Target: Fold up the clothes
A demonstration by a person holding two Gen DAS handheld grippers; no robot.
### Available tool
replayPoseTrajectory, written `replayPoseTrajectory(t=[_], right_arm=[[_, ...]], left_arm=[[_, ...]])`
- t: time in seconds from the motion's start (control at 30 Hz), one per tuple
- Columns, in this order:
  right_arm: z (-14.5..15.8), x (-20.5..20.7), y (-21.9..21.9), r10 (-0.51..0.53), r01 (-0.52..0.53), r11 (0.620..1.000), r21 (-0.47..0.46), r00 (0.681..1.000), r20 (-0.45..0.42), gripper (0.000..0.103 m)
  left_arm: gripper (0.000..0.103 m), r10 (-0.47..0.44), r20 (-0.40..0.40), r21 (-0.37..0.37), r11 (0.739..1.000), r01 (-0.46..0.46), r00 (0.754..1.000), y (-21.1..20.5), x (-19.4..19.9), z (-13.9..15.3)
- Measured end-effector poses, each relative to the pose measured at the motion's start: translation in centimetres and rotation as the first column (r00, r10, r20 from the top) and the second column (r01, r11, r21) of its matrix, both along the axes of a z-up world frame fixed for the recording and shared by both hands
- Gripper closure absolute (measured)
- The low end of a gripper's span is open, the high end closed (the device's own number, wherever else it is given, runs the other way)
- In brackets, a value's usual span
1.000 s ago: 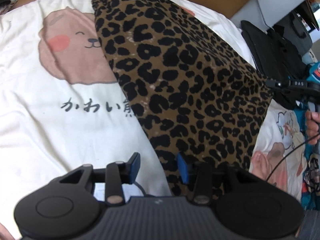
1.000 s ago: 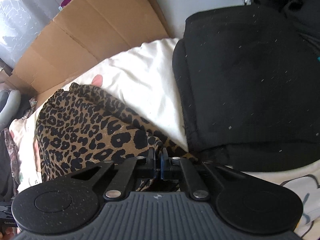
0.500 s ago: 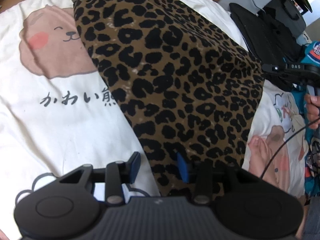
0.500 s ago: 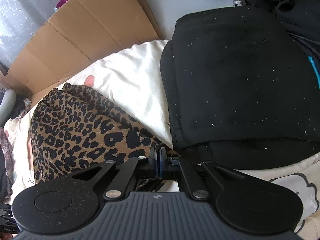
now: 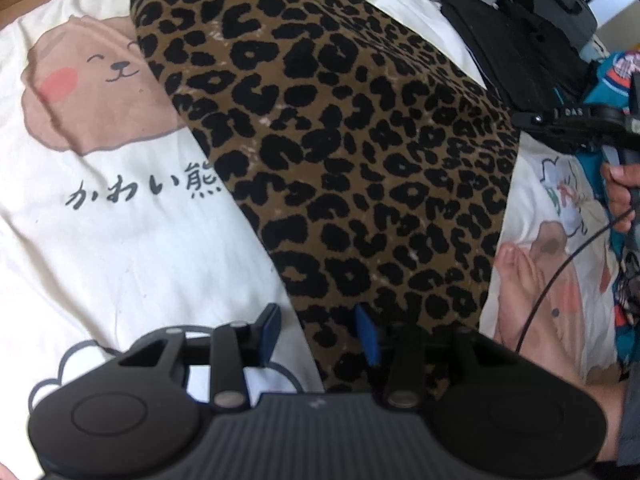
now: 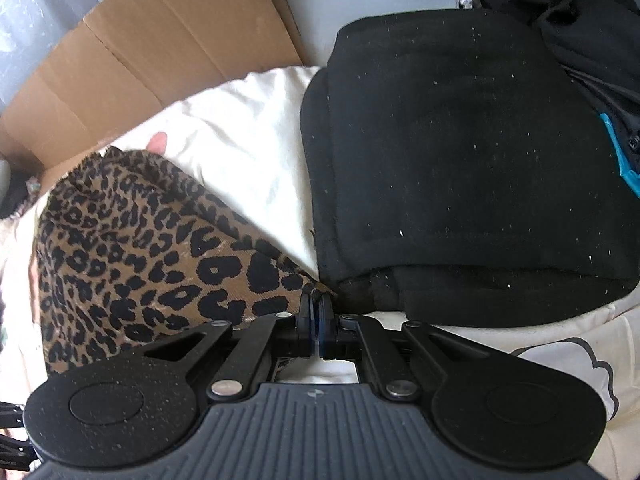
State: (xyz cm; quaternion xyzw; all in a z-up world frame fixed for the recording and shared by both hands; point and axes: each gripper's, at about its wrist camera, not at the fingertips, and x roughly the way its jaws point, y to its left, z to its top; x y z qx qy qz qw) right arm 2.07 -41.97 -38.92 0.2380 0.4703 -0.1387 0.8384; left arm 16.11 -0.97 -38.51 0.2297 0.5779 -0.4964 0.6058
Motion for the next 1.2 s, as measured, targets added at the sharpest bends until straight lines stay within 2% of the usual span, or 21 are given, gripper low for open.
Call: replayPoseTrajectory(t=[0.2,0.37,0.47,0.5,0.6,0.63,0.7,0.77,0.93,1.2], right_arm=[[0.1,0.1,-0.2,-0.017,0.018,1.0,0.023,1.0,-0.024,0.1],[1.3,-0.5,-0.8,-0.046,0.046,0.998,0.037,0.999,-0.004,0.093],[2.2,-0.8,-0.6,-0.044,0.042,0.998,0.05,0.999,0.023,0.089],[2.5,-0.9,-0.5,-0.043,0.041,0.997,0.06,0.998,0.035,0.084],[3.7,-1.3,0.1,-0.034,0.028,0.998,0.056,0.995,0.099,0.081],[4.1,-1.5,0.3,-0.03,0.024,0.998,0.05,0.992,0.123,0.071],[4.3,-1.9,0.6,-0.07,0.06,0.996,0.067,0.986,0.153,0.062],[4.1,-2.0,0.9,-0.093,0.077,0.992,0.096,0.98,0.176,0.062],[4.4,-1.8,1.7,-0.056,0.047,0.998,0.047,0.974,0.22,0.062],[3.7,-2.2,1.8,-0.091,0.081,0.996,0.048,0.964,0.252,0.062]], left_arm=[[0.058,-0.014,-0.005,0.01,1.0,0.014,1.0,-0.2,0.1,0.3],[0.058,-0.046,0.043,0.018,0.999,0.045,0.998,-0.4,-0.2,1.5],[0.058,-0.037,0.063,0.014,0.999,0.036,0.997,-0.6,0.4,2.6],[0.058,-0.03,0.068,0.012,1.0,0.029,0.997,-0.6,0.7,3.1],[0.057,-0.008,0.095,-0.003,1.0,0.008,0.995,-1.0,1.8,4.6],[0.055,0.0,0.109,-0.01,1.0,0.001,0.994,-1.2,2.1,5.2],[0.054,0.025,0.138,-0.016,1.0,-0.023,0.99,-1.8,3.1,6.2],[0.051,0.045,0.162,-0.019,0.999,-0.042,0.986,-2.4,4.0,7.2],[0.05,0.087,0.191,-0.021,0.996,-0.085,0.978,-5.2,5.9,9.3],[0.046,0.064,0.317,-0.041,0.998,-0.053,0.946,-11.0,8.8,14.1]])
